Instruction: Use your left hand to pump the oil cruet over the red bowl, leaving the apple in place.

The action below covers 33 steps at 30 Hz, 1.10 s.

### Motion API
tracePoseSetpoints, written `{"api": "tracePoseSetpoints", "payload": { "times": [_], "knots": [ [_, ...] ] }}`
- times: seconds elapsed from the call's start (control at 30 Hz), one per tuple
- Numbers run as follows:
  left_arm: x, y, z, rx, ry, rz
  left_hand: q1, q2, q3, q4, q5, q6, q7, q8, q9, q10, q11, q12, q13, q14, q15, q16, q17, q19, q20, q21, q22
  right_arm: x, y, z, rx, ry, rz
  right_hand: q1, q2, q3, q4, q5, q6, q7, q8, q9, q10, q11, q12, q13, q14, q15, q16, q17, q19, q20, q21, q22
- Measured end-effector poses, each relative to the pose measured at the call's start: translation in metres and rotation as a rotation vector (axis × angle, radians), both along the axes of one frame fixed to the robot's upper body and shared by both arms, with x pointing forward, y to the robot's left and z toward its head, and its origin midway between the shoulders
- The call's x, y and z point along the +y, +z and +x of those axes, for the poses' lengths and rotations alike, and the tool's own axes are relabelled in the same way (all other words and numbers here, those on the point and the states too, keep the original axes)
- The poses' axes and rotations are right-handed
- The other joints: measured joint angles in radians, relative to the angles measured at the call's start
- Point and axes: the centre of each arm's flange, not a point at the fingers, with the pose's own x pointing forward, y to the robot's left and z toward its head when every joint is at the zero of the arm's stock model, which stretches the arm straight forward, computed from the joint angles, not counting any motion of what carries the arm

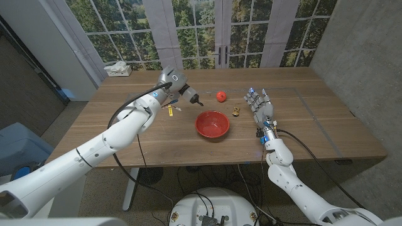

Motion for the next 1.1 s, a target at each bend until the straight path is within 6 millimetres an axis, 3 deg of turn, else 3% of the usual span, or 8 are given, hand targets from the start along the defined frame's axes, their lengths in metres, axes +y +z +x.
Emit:
{"api": "tracePoseSetpoints", "payload": {
  "times": [0.17, 0.3, 0.43, 0.63, 0.7, 0.83, 0.9, 1.1],
  "knots": [
    [-0.0001, -0.0005, 0.002, -0.008, 0.001, 0.008, -0.008, 0.008, 0.014, -0.014, -0.037, -0.021, 0.021, -0.012, 0.032, 0.0, 0.0, 0.0, 0.0, -0.037, 0.0, -0.082, -0.04, -0.031, 0.009, 0.026, -0.035, 0.0001, 0.0006, 0.0004, 0.0, 0.0, 0.001, 0.0, 0.0, 0.0, 0.0, 0.0, 0.0, 0.0, 0.0, 0.0, 0.0, 0.0, 0.0, 0.0, 0.0, 0.0, 0.0, 0.0, 0.0, 0.0, 0.0, 0.0],
    [0.0002, 0.0002, 0.0023, -0.02, -0.001, 0.019, -0.041, 0.042, 0.032, -0.032, -0.091, -0.043, 0.06, -0.102, 0.169, 0.029, 0.028, -0.127, 0.073, -0.04, -0.003, -0.143, -0.134, -0.05, 0.017, 0.049, -0.065, 0.0, 0.0009, 0.0012, 0.001, -0.001, 0.0, 0.0, 0.0, 0.0, 0.0, 0.0, 0.0, 0.0, 0.0, 0.0, 0.0, 0.0, 0.0, 0.0, 0.0, 0.0, 0.0, 0.0, 0.0, 0.0, -0.004, 0.0],
    [0.0004, 0.0005, 0.003, -0.023, -0.003, 0.027, -0.047, 0.048, 0.053, -0.033, -0.129, -0.076, 0.1, -0.182, 0.131, 0.055, 0.041, -0.295, 0.218, -0.038, -0.006, -0.149, -0.159, -0.056, 0.015, 0.075, -0.085, 0.0001, 0.0009, 0.0017, 0.001, -0.001, -0.001, 0.0, 0.0, 0.0, 0.0, 0.0, 0.0, 0.0, 0.0, 0.0, 0.0, 0.0, 0.0, 0.0, 0.0, 0.0, 0.0, 0.0, 0.0, 0.0, -0.004, 0.0],
    [0.0, 0.0011, 0.0046, -0.016, -0.002, 0.033, -0.07, 0.071, 0.064, -0.03, -0.151, -0.259, 0.095, -0.327, 0.043, -0.089, -0.004, -0.401, 0.189, -0.059, -0.003, -0.178, -0.182, -0.079, 0.024, 0.103, -0.09, 0.0001, 0.0013, 0.0024, 0.002, -0.002, -0.004, 0.0, 0.0, 0.0, 0.0, 0.0, 0.0, 0.0, 0.0, 0.0, 0.0, 0.0, 0.0, 0.0, 0.0, 0.0, 0.0, 0.0, 0.0, 0.0, -0.008, 0.0],
    [-0.0003, 0.0013, 0.0056, -0.009, 0.004, 0.035, -0.072, 0.073, 0.149, 0.055, -0.155, -0.357, 0.093, -0.368, 0.014, -0.179, -0.003, -0.404, 0.147, -0.076, -0.006, -0.192, -0.184, -0.095, 0.028, 0.112, -0.097, 0.0001, 0.0013, 0.0026, 0.003, -0.002, -0.004, 0.0, 0.0, 0.0, 0.0, 0.0, 0.0, 0.0, 0.0, 0.0, 0.0, 0.0, 0.0, 0.0, 0.0, 0.0, 0.0, 0.0, 0.0, 0.0, -0.008, 0.0],
    [-0.0007, 0.0019, 0.0067, -0.002, 0.015, 0.038, -0.08, 0.07, 0.189, 0.095, -0.159, -0.487, 0.109, -0.387, -0.034, -0.33, 0.01, -0.404, 0.086, -0.109, -0.007, -0.225, -0.191, -0.122, 0.035, 0.115, -0.112, 0.0001, 0.0014, 0.0028, 0.003, -0.001, -0.005, 0.0, 0.0, -0.003, -0.003, 0.0, 0.0, 0.0, 0.0, 0.0, 0.0, 0.0, 0.0, 0.0, 0.0, 0.0, 0.0, 0.0, 0.0, 0.0, -0.008, 0.0],
    [-0.0012, 0.0023, 0.0072, 0.0, 0.021, 0.041, -0.1, 0.055, 0.275, 0.179, -0.16, -0.529, 0.119, -0.388, -0.049, -0.382, 0.019, -0.404, 0.069, -0.115, -0.007, -0.237, -0.195, -0.125, 0.035, 0.122, -0.12, 0.0002, 0.0016, 0.0029, 0.003, -0.001, -0.005, 0.0, 0.0, -0.003, -0.003, 0.0, 0.0, 0.0, 0.0, 0.0, 0.004, 0.004, 0.0, 0.0, 0.0, 0.0, 0.0, 0.0, 0.0, 0.0, -0.008, 0.0],
    [-0.0017, 0.0026, 0.0085, 0.005, 0.042, 0.051, -0.114, 0.041, 0.318, 0.219, -0.16, -0.611, 0.13, -0.388, -0.076, -0.468, 0.038, -0.404, 0.039, -0.132, -0.008, -0.256, -0.201, -0.135, 0.037, 0.122, -0.131, 0.0, 0.0019, 0.0037, 0.003, -0.001, -0.006, 0.0, 0.0, -0.003, -0.003, 0.0, 0.0, 0.0, 0.0, 0.0, 0.005, 0.005, 0.0, 0.0, -0.004, 0.004, 0.0, 0.0, 0.004, 0.004, -0.008, 0.0]
  ]
}}
